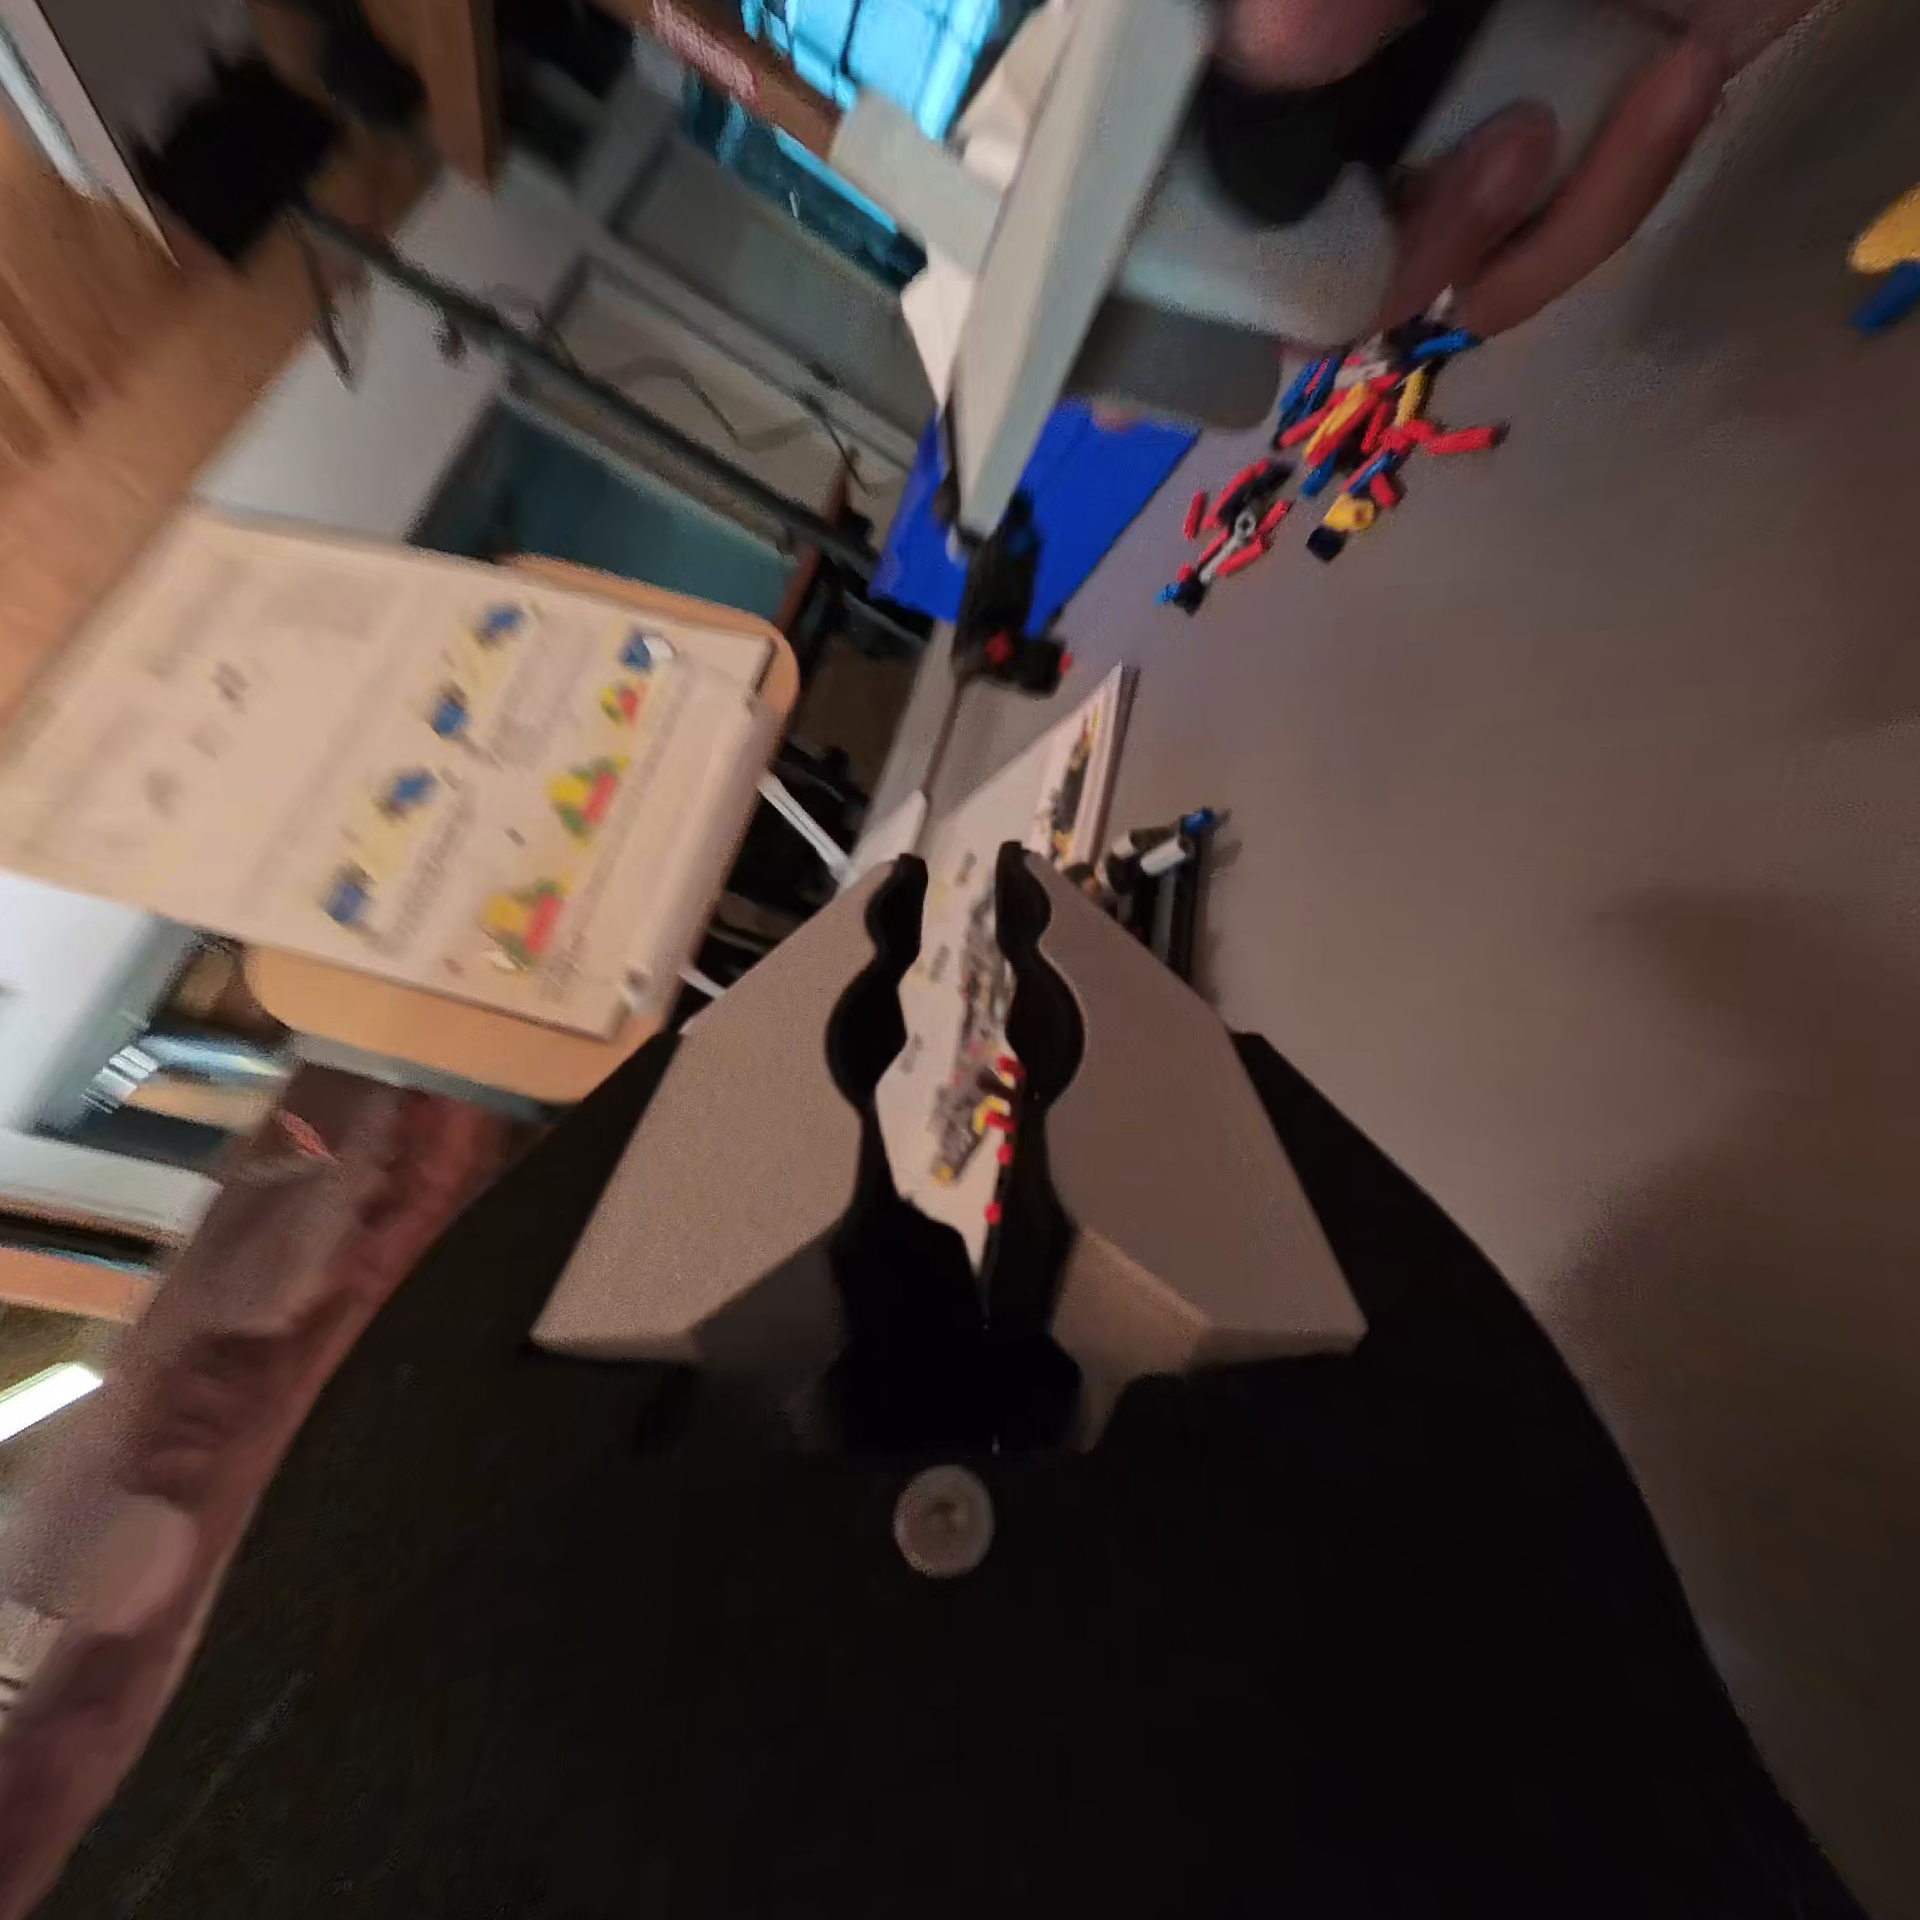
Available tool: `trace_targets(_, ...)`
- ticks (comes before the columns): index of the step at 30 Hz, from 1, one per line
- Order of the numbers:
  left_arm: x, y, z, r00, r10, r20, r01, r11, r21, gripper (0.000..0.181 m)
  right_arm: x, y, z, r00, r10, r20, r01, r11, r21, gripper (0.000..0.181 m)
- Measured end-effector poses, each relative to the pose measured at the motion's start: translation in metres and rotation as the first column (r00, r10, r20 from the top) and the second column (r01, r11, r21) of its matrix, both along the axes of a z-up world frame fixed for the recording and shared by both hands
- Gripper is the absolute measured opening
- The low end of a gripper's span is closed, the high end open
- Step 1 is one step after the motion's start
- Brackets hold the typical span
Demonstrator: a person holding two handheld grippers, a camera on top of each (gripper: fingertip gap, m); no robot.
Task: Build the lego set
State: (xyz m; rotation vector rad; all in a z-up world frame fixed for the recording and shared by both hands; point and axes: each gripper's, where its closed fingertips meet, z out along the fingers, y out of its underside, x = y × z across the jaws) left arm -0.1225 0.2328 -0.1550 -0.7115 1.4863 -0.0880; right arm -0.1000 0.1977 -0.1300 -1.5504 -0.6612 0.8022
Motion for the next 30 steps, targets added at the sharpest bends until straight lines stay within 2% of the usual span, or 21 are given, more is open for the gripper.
trace_targets(2, -0.003, 0.016, -0.007, 0.999, 0.031, -0.028, -0.036, 0.984, -0.177, 0.013, 0.007, 0.004, -0.001, 0.958, -0.176, 0.226, 0.111, 0.955, 0.275, 0.007)
trace_targets(4, -0.004, 0.020, -0.011, 0.999, 0.011, -0.030, -0.020, 0.949, -0.316, 0.012, 0.006, 0.009, -0.019, 0.875, -0.256, 0.411, 0.102, 0.927, 0.361, 0.007)
trace_targets(6, -0.002, 0.010, -0.011, 0.998, -0.063, -0.008, 0.053, 0.894, -0.446, 0.012, 0.004, 0.013, -0.030, 0.792, -0.313, 0.524, 0.078, 0.904, 0.421, 0.006)
trace_targets(9, 0.001, -0.010, -0.014, 0.984, -0.179, 0.004, 0.144, 0.782, -0.607, 0.014, -0.002, 0.013, -0.039, 0.717, -0.348, 0.604, 0.021, 0.877, 0.480, 0.007)
trace_targets(15, 0.000, -0.021, -0.013, 0.967, -0.250, 0.049, 0.187, 0.566, -0.803, 0.015, -0.009, 0.012, -0.045, 0.680, -0.361, 0.638, -0.033, 0.855, 0.518, 0.007)
trace_targets(17, -0.001, -0.022, -0.016, 0.963, -0.266, 0.041, 0.179, 0.521, -0.835, 0.017, -0.010, 0.013, -0.045, 0.677, -0.366, 0.638, -0.039, 0.848, 0.528, 0.007)
trace_targets(24, -0.001, -0.024, -0.028, 0.958, -0.285, -0.028, 0.150, 0.580, -0.801, 0.017, -0.009, 0.013, -0.042, 0.717, -0.349, 0.604, -0.023, 0.854, 0.520, 0.007)
trace_targets(30, -0.001, -0.024, -0.028, 0.957, -0.289, -0.016, 0.158, 0.571, -0.806, 0.017, -0.008, 0.012, -0.039, 0.741, -0.340, 0.579, -0.008, 0.857, 0.515, 0.007)
